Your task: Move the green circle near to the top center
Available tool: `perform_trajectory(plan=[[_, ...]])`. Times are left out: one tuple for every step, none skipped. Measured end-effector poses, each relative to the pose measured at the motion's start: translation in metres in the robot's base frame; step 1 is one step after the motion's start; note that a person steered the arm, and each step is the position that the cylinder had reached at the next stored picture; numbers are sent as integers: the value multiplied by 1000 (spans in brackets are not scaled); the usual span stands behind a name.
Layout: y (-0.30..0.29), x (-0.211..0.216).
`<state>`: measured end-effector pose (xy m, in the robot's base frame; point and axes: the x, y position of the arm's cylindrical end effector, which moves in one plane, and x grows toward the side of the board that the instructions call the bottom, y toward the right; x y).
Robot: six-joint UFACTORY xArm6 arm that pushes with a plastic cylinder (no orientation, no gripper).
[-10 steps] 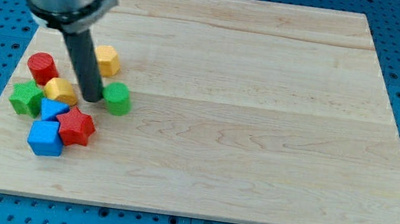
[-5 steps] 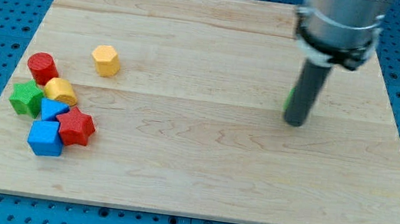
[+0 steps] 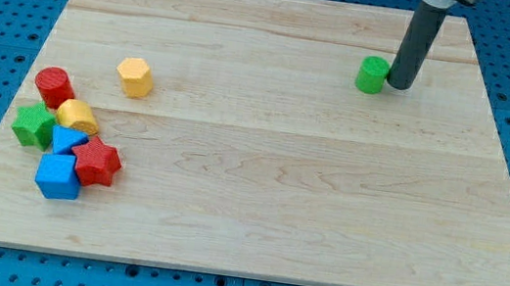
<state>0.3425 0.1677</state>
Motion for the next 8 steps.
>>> perform_trajectory(plan=[[-3,7],[-28,21],[-59,27],[-69,10],[-50,-18],[-48,-43],[-102,-38],[-86,-51]])
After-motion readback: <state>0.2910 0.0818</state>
